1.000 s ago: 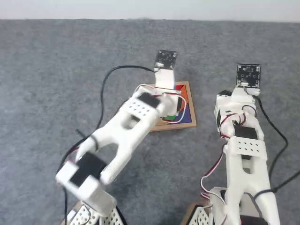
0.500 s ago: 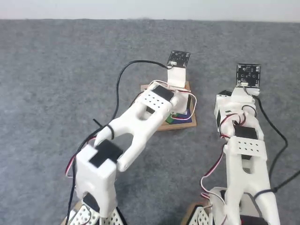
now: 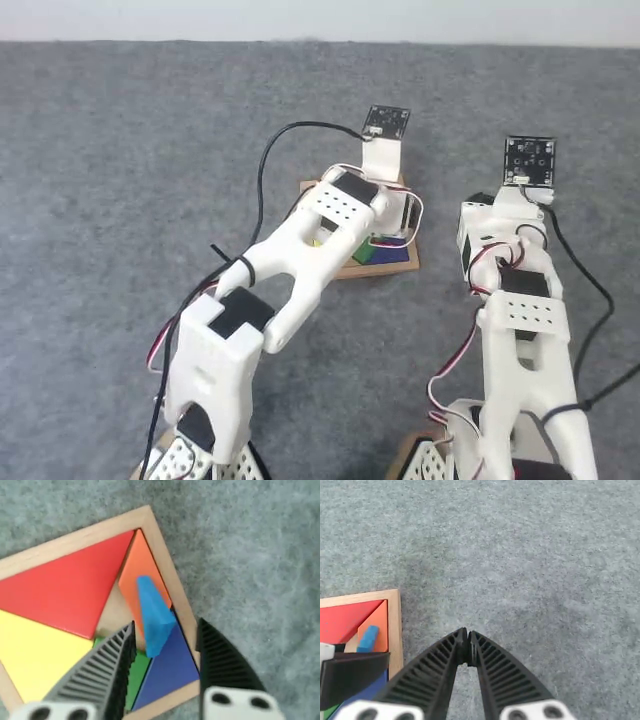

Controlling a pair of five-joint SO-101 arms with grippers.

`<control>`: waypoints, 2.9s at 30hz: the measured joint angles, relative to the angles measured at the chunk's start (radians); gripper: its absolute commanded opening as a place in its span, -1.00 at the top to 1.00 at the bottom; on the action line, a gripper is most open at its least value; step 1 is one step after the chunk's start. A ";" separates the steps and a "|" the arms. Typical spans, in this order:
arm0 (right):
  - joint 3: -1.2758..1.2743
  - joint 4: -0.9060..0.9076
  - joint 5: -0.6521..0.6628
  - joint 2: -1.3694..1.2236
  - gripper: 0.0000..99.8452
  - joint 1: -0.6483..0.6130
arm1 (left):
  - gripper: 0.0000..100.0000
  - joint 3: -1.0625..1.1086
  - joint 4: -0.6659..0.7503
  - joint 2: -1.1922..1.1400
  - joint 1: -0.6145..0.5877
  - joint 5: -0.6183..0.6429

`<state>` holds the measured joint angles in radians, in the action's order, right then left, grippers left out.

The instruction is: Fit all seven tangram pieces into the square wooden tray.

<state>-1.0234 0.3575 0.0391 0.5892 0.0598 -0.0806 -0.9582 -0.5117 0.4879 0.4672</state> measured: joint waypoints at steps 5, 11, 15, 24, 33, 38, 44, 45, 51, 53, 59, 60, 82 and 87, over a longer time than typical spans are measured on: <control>0.000 0.000 0.000 0.000 0.98 0.000 | 0.57 0.000 -0.029 0.000 -0.002 0.000; 0.000 0.000 0.000 0.000 0.98 0.000 | 0.57 0.000 -0.049 0.000 -0.048 0.000; -0.021 -0.008 0.038 0.000 0.98 -0.015 | 0.57 0.000 -0.081 0.003 -0.095 -0.038; -0.008 -0.008 0.068 -0.035 0.98 -0.066 | 0.87 0.038 -0.160 0.265 -0.272 -0.173; 0.353 0.253 0.069 -0.466 0.55 -0.129 | 0.97 0.499 0.155 0.473 -0.410 -0.399; 0.534 0.422 0.069 -0.601 0.49 -0.147 | 0.97 0.779 0.351 0.620 -0.463 -0.557; 0.681 0.580 0.023 -0.621 0.49 -0.163 | 0.97 1.014 0.436 0.812 -0.470 -0.687; 0.692 0.592 0.012 -0.628 0.49 -0.175 | 0.97 1.033 0.437 0.825 -0.470 -0.695; 0.706 0.620 0.000 -0.677 0.49 -0.307 | 0.97 1.040 0.439 0.833 -0.466 -0.727; 0.706 0.615 0.000 -0.698 0.49 -0.321 | 0.97 1.040 0.439 0.833 -0.466 -0.730; 0.707 0.591 0.000 -0.756 0.49 -0.321 | 0.97 1.040 0.439 0.833 -0.465 -0.733; 0.707 0.588 0.000 -0.763 0.49 -0.322 | 0.97 1.040 0.439 0.833 -0.465 -0.733; 0.752 0.508 -0.003 -0.859 0.50 -0.322 | 0.97 1.040 0.439 0.833 -0.465 -0.733; 0.862 0.543 -0.021 -0.947 0.50 -0.319 | 0.97 1.040 0.439 0.833 -0.465 -0.733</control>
<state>-0.1611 0.9007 0.0176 -0.3575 -0.2593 0.9597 -0.5194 0.3214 0.0230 -0.2662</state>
